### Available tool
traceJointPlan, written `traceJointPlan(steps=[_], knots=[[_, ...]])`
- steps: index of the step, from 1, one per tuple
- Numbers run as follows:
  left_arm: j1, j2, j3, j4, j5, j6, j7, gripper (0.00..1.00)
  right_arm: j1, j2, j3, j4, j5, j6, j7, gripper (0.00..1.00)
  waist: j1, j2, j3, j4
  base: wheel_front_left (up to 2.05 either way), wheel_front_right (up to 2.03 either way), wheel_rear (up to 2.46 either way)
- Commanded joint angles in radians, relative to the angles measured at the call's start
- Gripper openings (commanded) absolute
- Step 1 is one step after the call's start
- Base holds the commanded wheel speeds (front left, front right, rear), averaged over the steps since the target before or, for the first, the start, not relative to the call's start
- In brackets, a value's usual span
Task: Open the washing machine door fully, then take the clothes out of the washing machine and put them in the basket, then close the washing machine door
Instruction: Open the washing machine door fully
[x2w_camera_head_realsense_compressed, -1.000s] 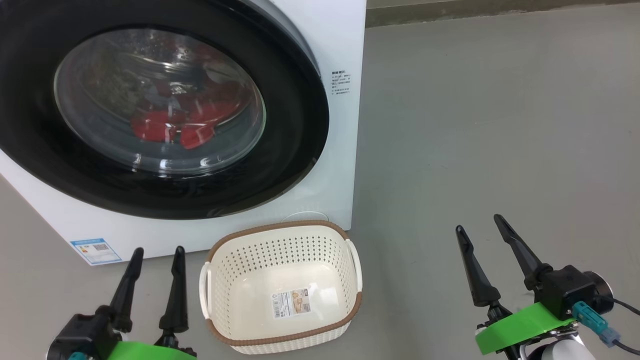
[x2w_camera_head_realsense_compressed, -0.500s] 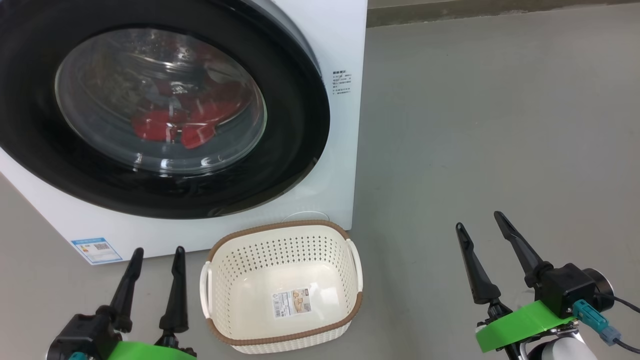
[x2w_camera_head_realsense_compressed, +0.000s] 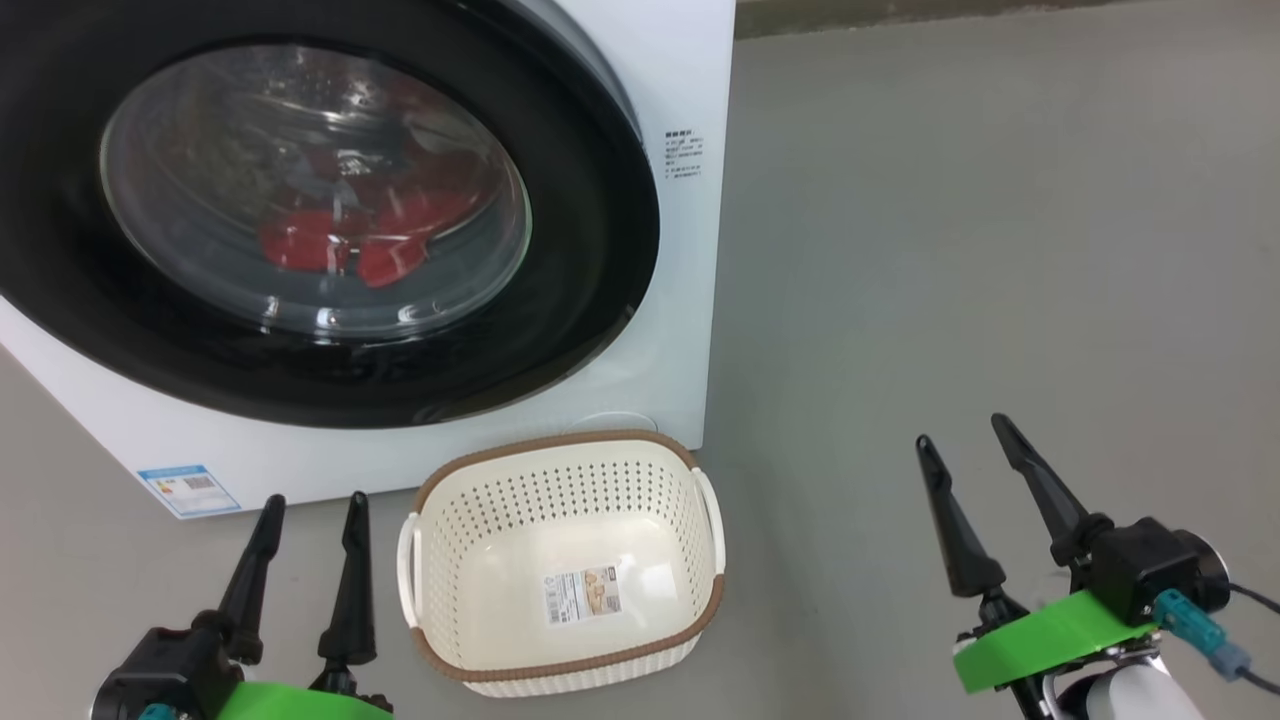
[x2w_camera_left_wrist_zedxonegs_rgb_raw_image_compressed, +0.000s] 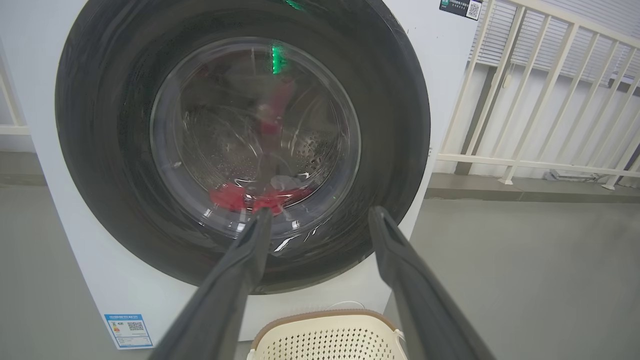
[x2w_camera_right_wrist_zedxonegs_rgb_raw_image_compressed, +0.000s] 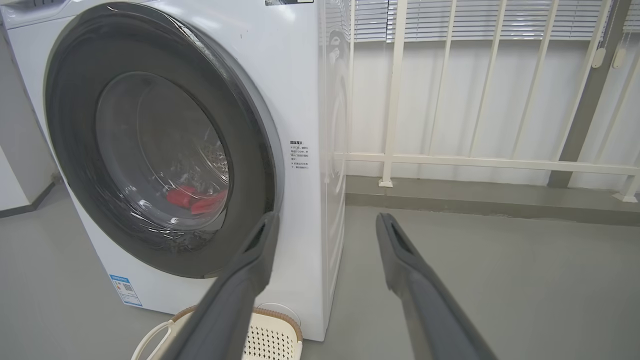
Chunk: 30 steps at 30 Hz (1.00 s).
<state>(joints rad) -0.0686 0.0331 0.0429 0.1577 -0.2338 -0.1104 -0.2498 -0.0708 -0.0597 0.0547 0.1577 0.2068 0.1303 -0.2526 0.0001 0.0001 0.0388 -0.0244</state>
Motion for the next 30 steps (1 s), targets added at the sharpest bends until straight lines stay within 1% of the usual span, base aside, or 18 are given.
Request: traceJointPlan(steps=[1, 2, 3, 4, 11, 15, 19, 24, 28, 29, 30], knots=[[-0.032, 0.017, 0.031, -0.032, 0.014, 0.007, -0.012, 1.0, -0.05, -0.01, 0.02, -0.022, 0.02, 0.0, -0.009, 0.49, 0.0, -0.0001, 0.012, 0.003, 0.0, 0.0, 0.0], [-0.036, 0.017, 0.031, -0.033, 0.016, 0.008, -0.012, 1.0, -0.059, -0.011, 0.02, -0.021, 0.03, 0.0, -0.009, 0.39, 0.0, -0.0001, 0.019, 0.004, 0.0, 0.0, 0.0], [-0.039, 0.017, 0.03, -0.035, 0.018, 0.008, -0.012, 1.0, -0.068, -0.013, 0.023, -0.018, 0.041, 0.0, -0.009, 0.04, 0.0, -0.0001, 0.027, 0.005, 0.0, 0.0, 0.0], [-0.043, 0.017, 0.029, -0.036, 0.02, 0.008, -0.012, 1.0, -0.079, -0.016, 0.027, -0.015, 0.052, 0.0, -0.009, 0.0, 0.0, -0.0001, 0.036, 0.007, 0.0, 0.0, 0.0], [-0.08, 0.017, 0.009, -0.063, 0.035, 0.008, -0.012, 1.0, -0.178, -0.044, 0.045, 0.033, 0.137, 0.0, -0.009, 0.0, 0.0, -0.0001, 0.116, 0.03, 0.0, 0.0, 0.0], [-0.105, 0.017, -0.007, -0.089, 0.033, 0.012, -0.012, 1.0, -0.257, -0.054, 0.064, 0.073, 0.233, 0.0, -0.009, 0.0, 0.0, -0.0001, 0.171, 0.047, 0.0, 0.0, 0.0], [-0.131, 0.017, -0.022, -0.12, 0.018, 0.011, -0.012, 1.0, -0.344, -0.086, 0.115, 0.113, 0.324, 0.0, -0.009, 0.0, 0.0, -0.0001, 0.224, 0.066, 0.0, 0.0, 0.0], [-0.158, 0.017, -0.032, -0.155, 0.016, 0.008, -0.012, 1.0, -0.453, -0.12, 0.185, 0.164, 0.484, 0.0, -0.009, 0.0, 0.0, -0.0001, 0.28, 0.095, 0.0, 0.0, 0.0], [-0.172, 0.017, -0.037, -0.167, 0.016, 0.009, -0.012, 1.0, -0.543, -0.153, 0.258, 0.193, 0.657, 0.0, 0.007, 0.0, 0.0, -0.0001, 0.316, 0.114, 0.0, 0.0, 0.0], [-0.172, 0.017, -0.037, -0.167, 0.016, 0.009, -0.012, 1.0, -0.543, -0.153, 0.258, 0.193, 0.657, 0.0, 0.007, 0.0, 0.0, -0.0001, 0.316, 0.114, 0.0, 0.0, 0.0], [-0.175, 0.017, -0.039, -0.169, 0.018, 0.01, -0.012, 1.0, -0.567, -0.165, 0.276, 0.192, 0.701, 0.0, 0.019, 0.0, 0.0, -0.0001, 0.325, 0.117, 0.0, 0.0, 0.0]])
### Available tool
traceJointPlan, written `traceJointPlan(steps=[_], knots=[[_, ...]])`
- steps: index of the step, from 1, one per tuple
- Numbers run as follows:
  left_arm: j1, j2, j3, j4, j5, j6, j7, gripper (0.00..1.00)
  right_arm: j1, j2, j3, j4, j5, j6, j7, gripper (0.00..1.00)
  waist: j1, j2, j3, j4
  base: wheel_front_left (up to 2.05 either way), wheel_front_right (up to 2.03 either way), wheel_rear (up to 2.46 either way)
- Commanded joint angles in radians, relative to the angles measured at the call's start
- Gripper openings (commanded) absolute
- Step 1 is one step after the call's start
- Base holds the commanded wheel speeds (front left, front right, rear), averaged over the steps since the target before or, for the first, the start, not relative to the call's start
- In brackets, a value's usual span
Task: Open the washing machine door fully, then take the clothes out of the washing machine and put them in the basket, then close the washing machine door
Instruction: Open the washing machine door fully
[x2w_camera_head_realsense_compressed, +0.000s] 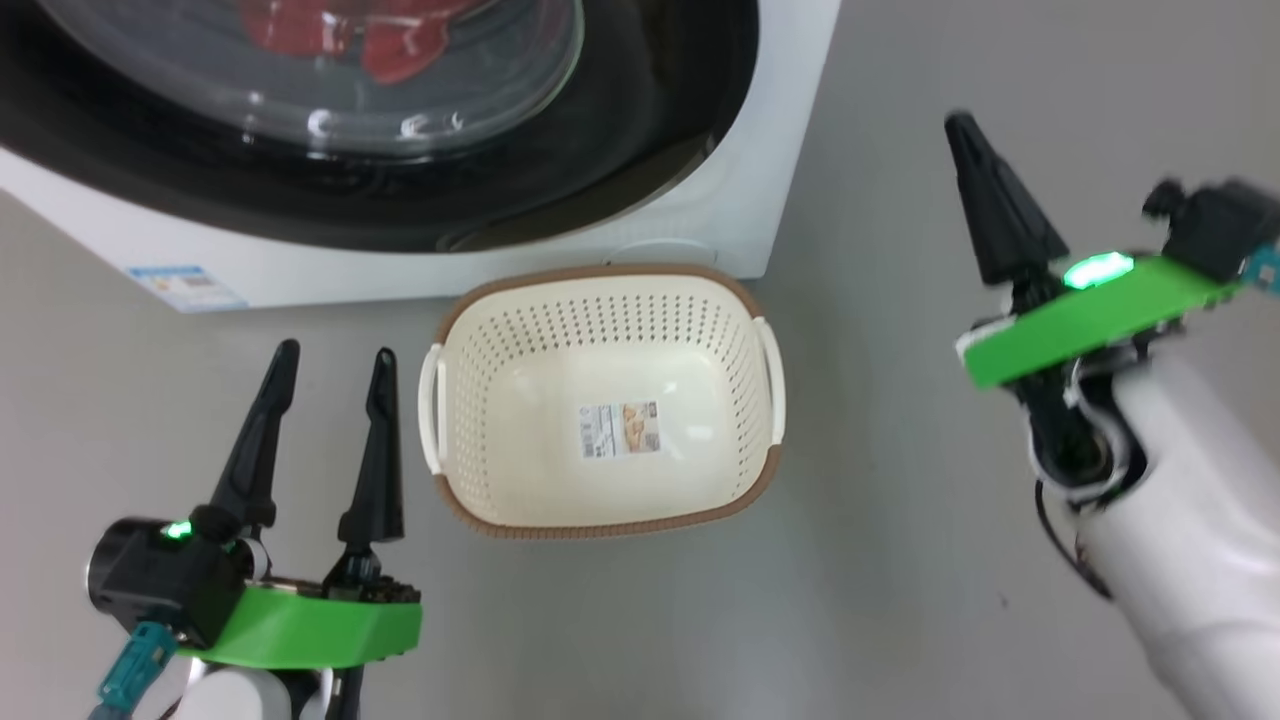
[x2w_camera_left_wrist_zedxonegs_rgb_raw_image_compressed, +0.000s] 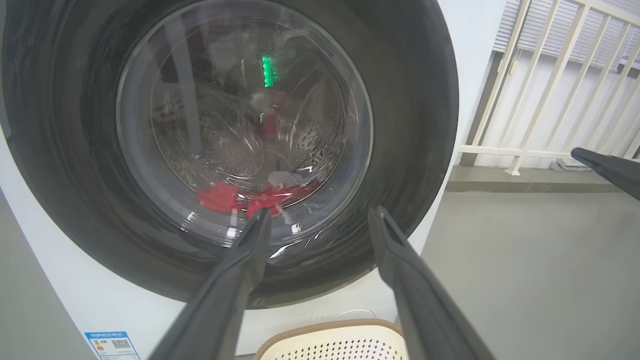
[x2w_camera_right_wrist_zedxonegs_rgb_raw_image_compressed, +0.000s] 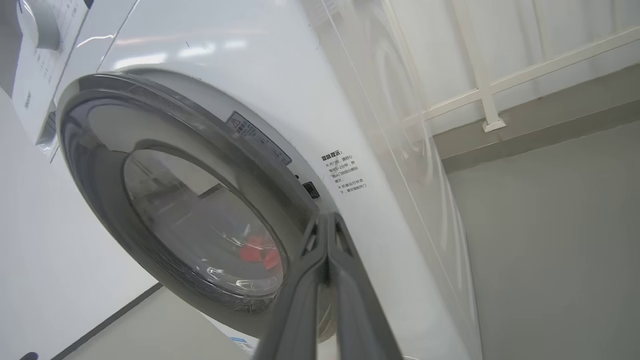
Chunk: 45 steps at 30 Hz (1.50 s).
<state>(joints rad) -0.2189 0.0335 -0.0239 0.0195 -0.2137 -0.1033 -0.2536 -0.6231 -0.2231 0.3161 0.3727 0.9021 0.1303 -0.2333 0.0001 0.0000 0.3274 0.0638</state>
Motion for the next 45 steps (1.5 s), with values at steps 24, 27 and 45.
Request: traceJointPlan(steps=[24, 27, 45], knots=[[-0.118, 0.017, -0.02, -0.064, -0.023, -0.002, -0.008, 1.0, -0.416, -0.107, 0.035, -0.074, 0.729, 0.0, 0.437, 0.0, -0.0001, 0.0, 0.229, 0.098, 0.0, 0.0, 0.0], [-0.129, 0.017, -0.027, -0.066, -0.027, -0.003, -0.008, 1.0, -0.451, -0.1, 0.014, -0.054, 0.78, 0.0, 0.498, 0.0, -0.0001, 0.0, 0.25, 0.108, 0.0, 0.0, 0.0], [-0.165, 0.017, -0.052, -0.073, -0.031, -0.008, -0.008, 1.0, -0.557, -0.068, -0.072, 0.021, 0.828, 0.0, 0.711, 0.0, -0.0001, 0.0, 0.305, 0.139, 0.0, 0.0, 0.0]])
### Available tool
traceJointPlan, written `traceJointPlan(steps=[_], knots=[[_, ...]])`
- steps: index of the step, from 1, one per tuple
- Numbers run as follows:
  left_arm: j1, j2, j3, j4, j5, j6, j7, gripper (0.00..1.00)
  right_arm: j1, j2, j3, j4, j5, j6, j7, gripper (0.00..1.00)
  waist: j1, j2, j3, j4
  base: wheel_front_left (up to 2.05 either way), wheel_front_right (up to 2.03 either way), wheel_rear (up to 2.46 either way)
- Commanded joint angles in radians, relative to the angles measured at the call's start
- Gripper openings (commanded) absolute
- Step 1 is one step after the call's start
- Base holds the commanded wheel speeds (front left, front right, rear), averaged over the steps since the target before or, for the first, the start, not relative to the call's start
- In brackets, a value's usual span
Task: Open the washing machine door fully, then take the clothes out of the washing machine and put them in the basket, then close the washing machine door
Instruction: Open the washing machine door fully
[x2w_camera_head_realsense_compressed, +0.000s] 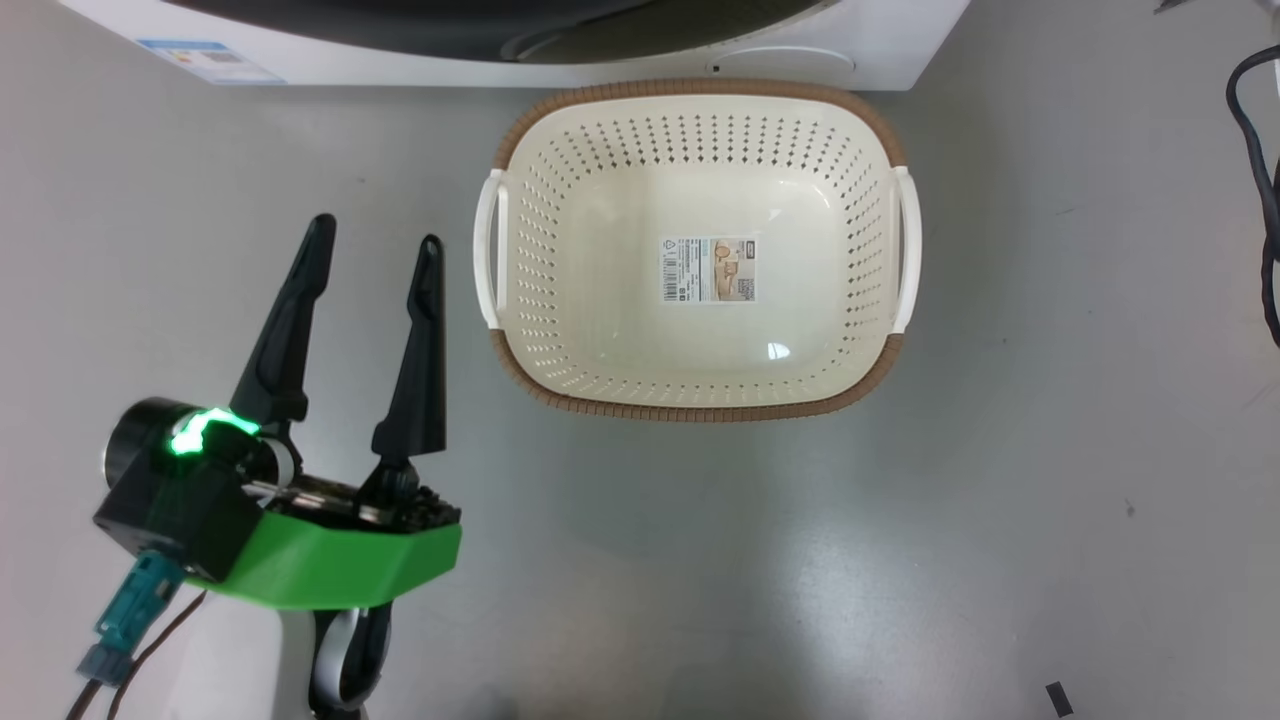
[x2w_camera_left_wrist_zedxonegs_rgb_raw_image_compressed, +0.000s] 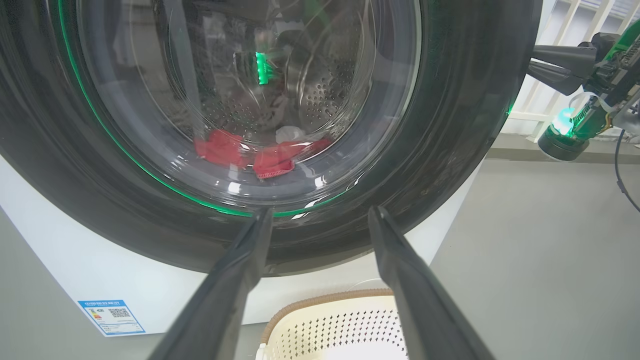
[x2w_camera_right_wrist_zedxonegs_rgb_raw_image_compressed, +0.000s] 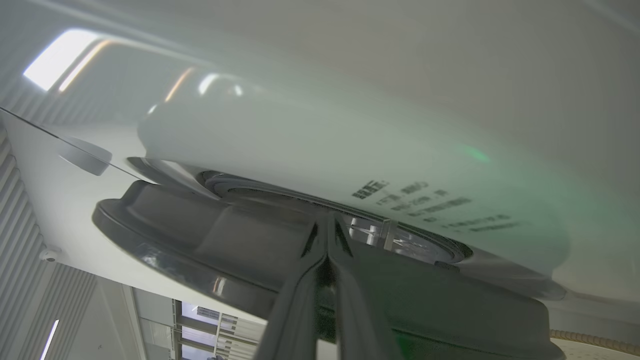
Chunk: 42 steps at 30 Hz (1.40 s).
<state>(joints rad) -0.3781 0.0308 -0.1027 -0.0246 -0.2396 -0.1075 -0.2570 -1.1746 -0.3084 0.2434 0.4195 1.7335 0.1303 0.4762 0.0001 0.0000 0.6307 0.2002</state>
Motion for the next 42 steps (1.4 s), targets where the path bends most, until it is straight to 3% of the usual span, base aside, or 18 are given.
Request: traceJointPlan(steps=[1, 21, 42], knots=[[-0.008, 0.019, 0.026, -0.029, -0.004, -0.005, -0.005, 1.0, -0.009, 0.018, -0.003, -0.019, -0.008, 0.0, 0.005, 0.0, -0.0001, 0.0, 0.005, 0.004, 0.0, 0.0, 0.0], [-0.011, 0.019, 0.028, -0.018, 0.001, -0.009, -0.005, 1.0, -0.02, 0.053, -0.027, 0.005, -0.022, 0.0, 0.204, 0.0, -0.0001, 0.0, 0.018, 0.007, 0.0, 0.0, 0.0], [0.004, 0.019, 0.039, 0.025, -0.009, -0.004, -0.005, 1.0, 0.067, 0.093, -0.021, 0.003, -0.075, 0.0, 0.3, 0.0, -0.0001, 0.0, -0.042, -0.012, 0.0, 0.0, 0.0]])
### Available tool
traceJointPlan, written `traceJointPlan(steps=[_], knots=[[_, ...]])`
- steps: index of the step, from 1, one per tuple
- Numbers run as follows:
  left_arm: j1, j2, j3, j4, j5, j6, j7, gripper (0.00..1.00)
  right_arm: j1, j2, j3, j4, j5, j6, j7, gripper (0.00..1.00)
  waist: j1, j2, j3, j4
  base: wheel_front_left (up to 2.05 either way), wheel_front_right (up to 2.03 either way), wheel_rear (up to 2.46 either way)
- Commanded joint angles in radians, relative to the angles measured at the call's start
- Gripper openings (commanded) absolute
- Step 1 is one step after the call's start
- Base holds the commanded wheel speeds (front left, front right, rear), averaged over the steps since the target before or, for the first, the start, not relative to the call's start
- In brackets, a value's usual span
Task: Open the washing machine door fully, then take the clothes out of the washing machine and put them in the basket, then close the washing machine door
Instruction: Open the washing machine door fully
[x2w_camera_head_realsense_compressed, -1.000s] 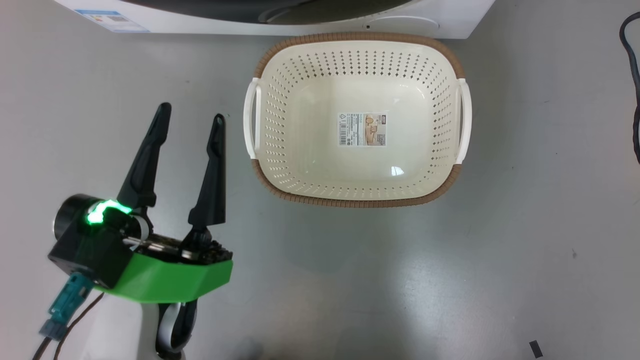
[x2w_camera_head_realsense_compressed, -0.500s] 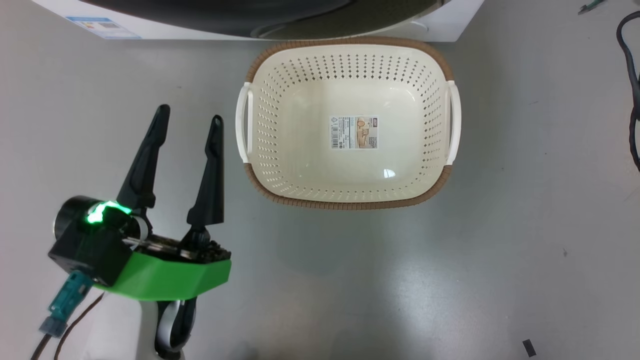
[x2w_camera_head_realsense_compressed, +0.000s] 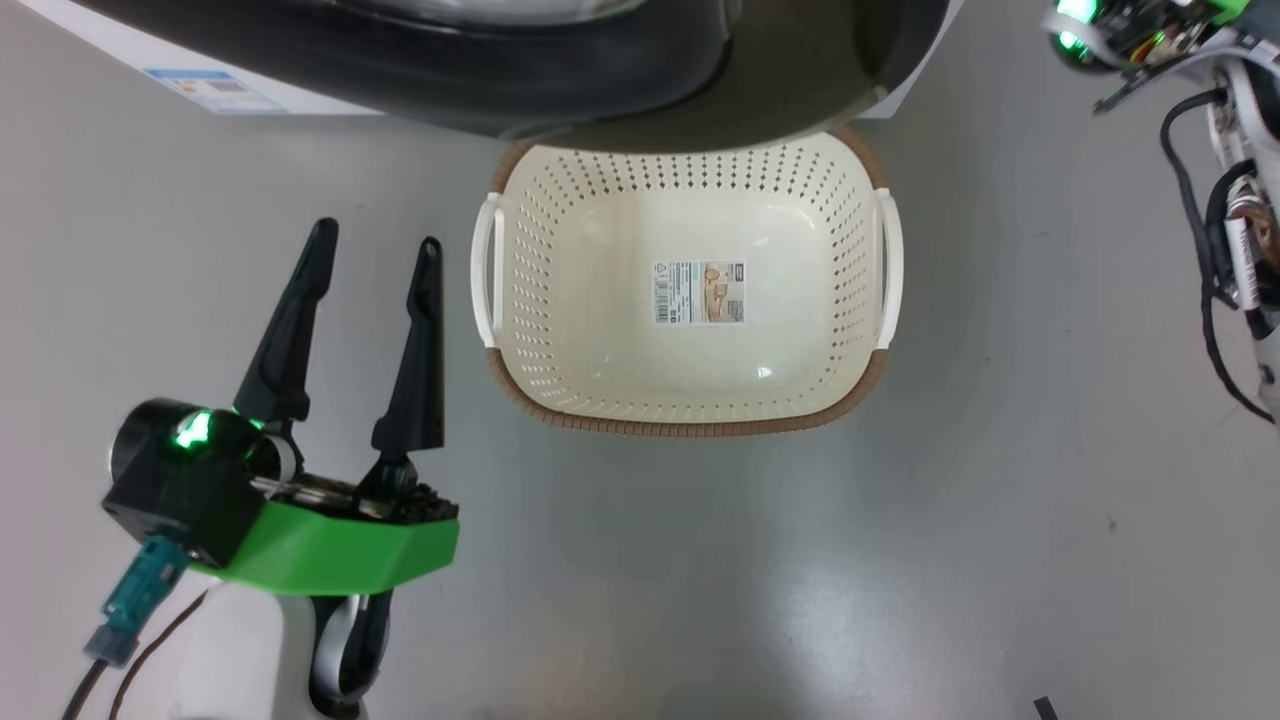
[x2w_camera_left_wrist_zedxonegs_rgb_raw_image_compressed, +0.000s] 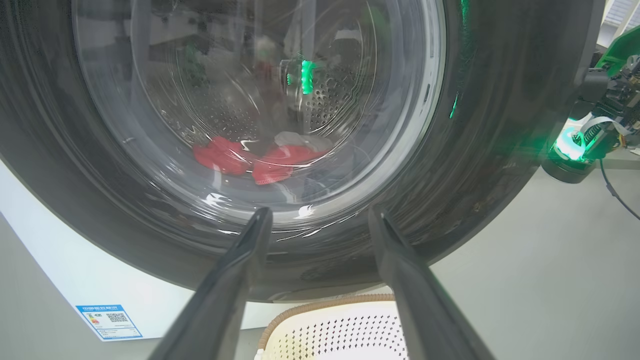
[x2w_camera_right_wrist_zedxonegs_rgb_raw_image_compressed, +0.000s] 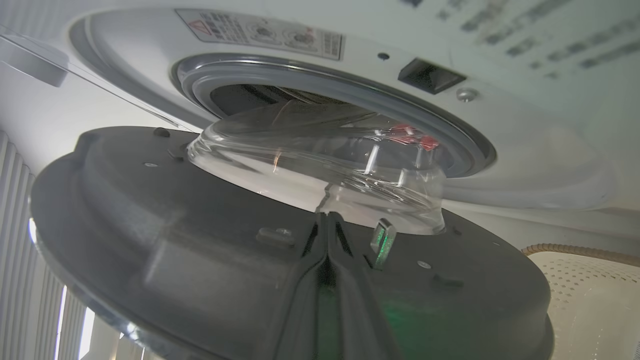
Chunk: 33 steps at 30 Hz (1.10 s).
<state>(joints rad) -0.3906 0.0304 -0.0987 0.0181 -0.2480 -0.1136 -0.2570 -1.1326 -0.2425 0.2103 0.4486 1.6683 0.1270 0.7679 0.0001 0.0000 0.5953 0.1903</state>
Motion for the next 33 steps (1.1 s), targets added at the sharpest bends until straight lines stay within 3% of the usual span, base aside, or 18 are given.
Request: traceJointPlan(steps=[1, 17, 25, 26, 27, 28, 29, 30, 33], knots=[[0.018, 0.02, 0.036, -0.017, 0.0, 0.003, -0.005, 1.0, 0.03, 0.029, 0.013, -0.024, -0.011, 0.004, 0.013, 0.0, 0.0, 0.0, -0.013, -0.002, 0.0, 0.0, 0.0], [0.07, 0.02, 0.045, 0.007, 0.006, 0.006, -0.005, 1.0, 0.15, 0.044, 0.027, -0.01, -0.03, 0.004, 0.095, 0.0, 0.0, 0.0, -0.12, -0.004, 0.0, 0.0, 0.0], [0.081, 0.02, 0.052, 0.003, -0.001, 0.005, -0.005, 1.0, 0.175, 0.064, -0.002, -0.022, -0.059, 0.004, 0.041, 0.0, 0.0, 0.0, -0.129, -0.012, 0.0, 0.0, 0.0], [0.08, 0.02, 0.053, 0.001, -0.002, 0.004, -0.005, 1.0, 0.177, 0.066, -0.009, -0.03, -0.071, 0.004, 0.018, 0.08, 0.0, 0.0, -0.127, -0.014, 0.0, 0.0, 0.0], [0.079, 0.02, 0.055, -0.001, -0.003, 0.004, -0.005, 1.0, 0.178, 0.067, -0.014, -0.041, -0.083, 0.004, -0.003, 0.29, 0.0, 0.0, -0.124, -0.016, 0.0, 0.0, 0.0], [0.077, 0.02, 0.057, -0.002, -0.003, 0.004, -0.005, 1.0, 0.182, 0.067, -0.016, -0.055, -0.097, 0.004, -0.022, 0.44, 0.0, 0.0, -0.121, -0.019, 0.0, 0.0, 0.0], [0.075, 0.02, 0.059, -0.003, -0.003, 0.003, -0.005, 1.0, 0.186, 0.065, -0.018, -0.071, -0.114, 0.004, -0.047, 0.86, 0.0, 0.0, -0.119, -0.021, 0.0, 0.0, 0.0], [0.073, 0.02, 0.06, -0.003, -0.003, 0.003, -0.005, 1.0, 0.192, 0.062, -0.016, -0.094, -0.134, 0.004, -0.072, 1.0, 0.0, 0.0, -0.116, -0.023, 0.0, 0.0, 0.0], [0.068, 0.02, 0.065, -0.003, -0.004, 0.002, -0.005, 1.0, 0.22, 0.044, -0.002, -0.18, -0.198, 0.004, -0.159, 1.0, 0.0, 0.0, -0.11, -0.031, 0.0, 0.0, 0.0]])
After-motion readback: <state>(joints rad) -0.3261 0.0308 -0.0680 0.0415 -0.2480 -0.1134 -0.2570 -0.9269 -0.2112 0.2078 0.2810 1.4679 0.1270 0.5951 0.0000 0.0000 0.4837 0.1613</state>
